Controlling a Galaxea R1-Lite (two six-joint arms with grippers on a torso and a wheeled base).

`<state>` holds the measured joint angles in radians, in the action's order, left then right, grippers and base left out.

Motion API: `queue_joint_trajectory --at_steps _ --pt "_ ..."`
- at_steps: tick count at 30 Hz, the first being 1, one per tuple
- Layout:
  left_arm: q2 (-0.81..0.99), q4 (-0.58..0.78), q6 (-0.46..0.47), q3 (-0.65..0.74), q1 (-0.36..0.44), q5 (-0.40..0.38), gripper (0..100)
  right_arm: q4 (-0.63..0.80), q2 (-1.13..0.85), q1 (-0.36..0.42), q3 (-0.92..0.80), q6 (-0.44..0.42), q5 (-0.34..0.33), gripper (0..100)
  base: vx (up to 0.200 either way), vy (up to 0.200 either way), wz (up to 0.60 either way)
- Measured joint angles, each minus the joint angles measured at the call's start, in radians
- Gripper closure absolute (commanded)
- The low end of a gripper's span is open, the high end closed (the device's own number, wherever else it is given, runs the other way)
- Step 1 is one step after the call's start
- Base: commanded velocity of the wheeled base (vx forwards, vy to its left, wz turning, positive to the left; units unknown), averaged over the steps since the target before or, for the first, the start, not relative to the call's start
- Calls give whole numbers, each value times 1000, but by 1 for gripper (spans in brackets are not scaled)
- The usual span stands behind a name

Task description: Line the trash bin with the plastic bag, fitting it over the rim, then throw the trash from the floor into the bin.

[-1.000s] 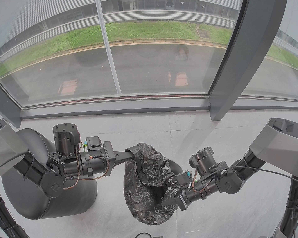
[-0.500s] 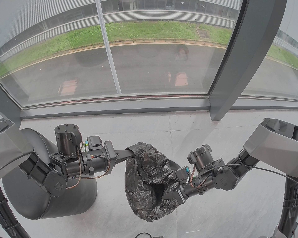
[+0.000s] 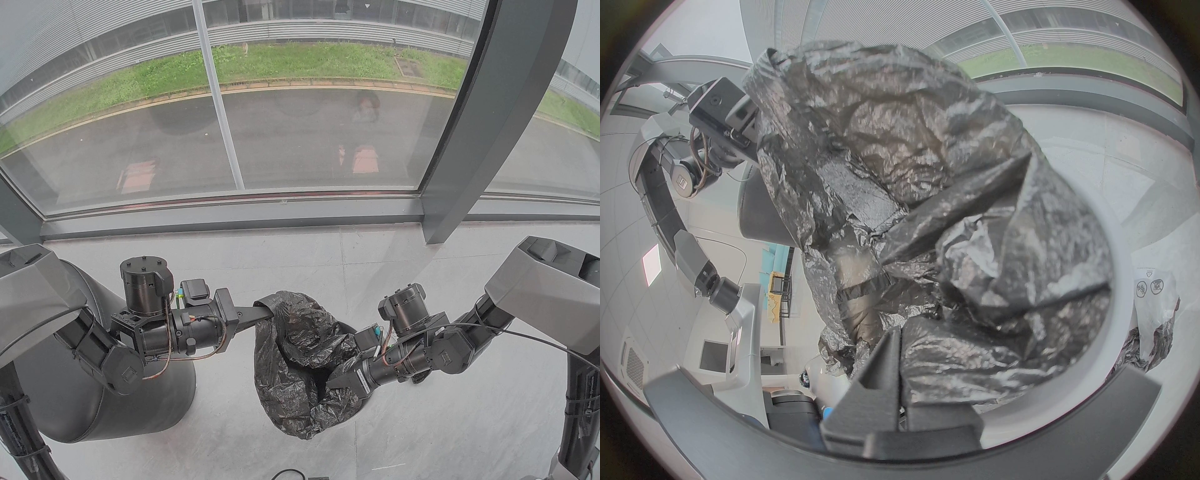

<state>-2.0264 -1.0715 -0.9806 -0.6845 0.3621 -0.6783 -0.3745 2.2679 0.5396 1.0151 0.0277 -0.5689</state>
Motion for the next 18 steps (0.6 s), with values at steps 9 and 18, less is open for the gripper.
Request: queue_joint_trajectory --at_steps 9,18 --pt "-37 -9 1 8 -11 0 100 2 11 -11 -20 13 0 100 0 0 0" --pt "-37 -11 20 83 12 13 100 1 -22 -2 -130 79 49 100 0 0 0"
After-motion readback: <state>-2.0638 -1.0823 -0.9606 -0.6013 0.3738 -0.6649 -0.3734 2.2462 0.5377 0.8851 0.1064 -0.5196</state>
